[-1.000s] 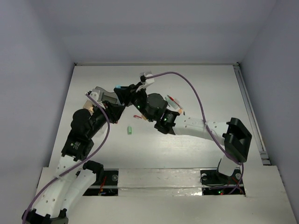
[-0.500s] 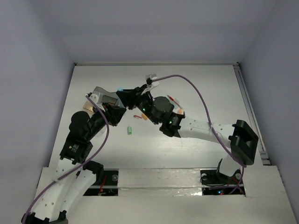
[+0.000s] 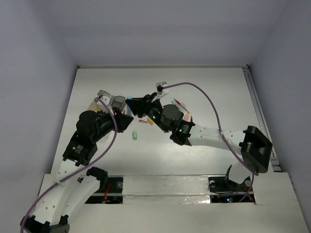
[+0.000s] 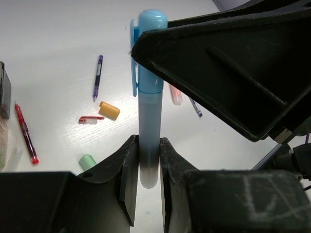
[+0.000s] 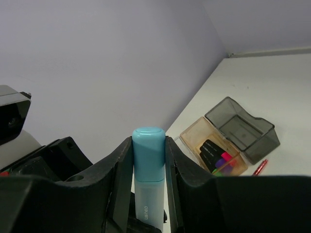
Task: Sort the stationery into containers
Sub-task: Close the pen cap on the pen, then place the pen in the storage box.
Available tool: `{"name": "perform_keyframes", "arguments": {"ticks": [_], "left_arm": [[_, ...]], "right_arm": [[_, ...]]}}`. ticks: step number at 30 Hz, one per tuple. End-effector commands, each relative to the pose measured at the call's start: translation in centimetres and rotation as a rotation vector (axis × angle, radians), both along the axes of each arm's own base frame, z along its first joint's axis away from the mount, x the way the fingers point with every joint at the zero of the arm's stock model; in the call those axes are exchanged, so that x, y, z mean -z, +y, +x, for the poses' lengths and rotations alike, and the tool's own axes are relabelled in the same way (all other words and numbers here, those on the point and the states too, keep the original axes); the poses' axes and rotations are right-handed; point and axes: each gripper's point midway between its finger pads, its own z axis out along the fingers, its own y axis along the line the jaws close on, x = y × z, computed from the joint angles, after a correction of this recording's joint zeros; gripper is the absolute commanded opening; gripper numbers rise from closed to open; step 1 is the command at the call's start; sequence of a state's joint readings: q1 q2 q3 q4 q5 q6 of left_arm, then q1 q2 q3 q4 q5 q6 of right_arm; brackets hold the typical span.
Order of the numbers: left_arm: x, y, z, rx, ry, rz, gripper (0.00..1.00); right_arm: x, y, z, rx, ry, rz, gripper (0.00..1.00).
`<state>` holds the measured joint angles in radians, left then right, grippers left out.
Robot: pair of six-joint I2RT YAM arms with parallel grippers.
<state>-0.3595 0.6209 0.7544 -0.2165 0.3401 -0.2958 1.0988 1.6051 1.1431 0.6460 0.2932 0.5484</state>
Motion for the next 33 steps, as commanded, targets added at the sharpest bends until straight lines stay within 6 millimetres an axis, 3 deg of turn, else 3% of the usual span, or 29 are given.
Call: {"name": "perform_keyframes", "arguments": {"ticks": [1,7,16,19,22,25,28,30,31,33], "left_arm": [[-13.2,3.3,2.7,-0.217,-0.407,-0.136,0.0],[-15.4,3.5,2.7,-0.23,-0.447,-0.15,0.0],[-17.1,2.8,3.3,-0.205,-0.468,-0.181,0.0],[-16.9,2.2,3.8,-0.191,-0.452,-0.178,0.0],[-16.1,2.5,4.5,-0.223,-0.439,-0.155,0.0],[-15.6,2.5,4.7,-0.226,-0.428,-0.135,0.0],[-14.3,2.1,4.4,-0.198,-0.393,-0.126,0.0],[-12.3,1.7,4.0,-0.177,-0.342,-0.114,0.0],[-11.6,1.6,3.7,-0.163,-0.325,-0.108,0.0],[-9.7,1.6,3.2,-0.154,-0.277,-0.092,0.0]], "right_arm": [[10.6,1.9,-6.1,-0.206,0.159,-0.261,0.0],[15.0,1.3,-7.4,-0.225,0.25,-0.293,0.0],[16.9,3.3,-10.7,-0.339,0.308,-0.3,0.0],[17.5,3.5,-12.1,-0.374,0.321,-0.307,0.0],[17.9,3.1,-12.3,-0.374,0.328,-0.321,0.0],[17.2,2.1,-10.8,-0.296,0.322,-0.315,0.0],[13.9,1.9,-8.1,-0.262,0.278,-0.259,0.0],[12.2,1.4,-5.1,-0.216,0.243,-0.248,0.0],[10.0,1.7,-3.8,-0.198,0.211,-0.214,0.0],[8.2,1.2,-0.9,-0.164,0.187,-0.193,0.0]]}}
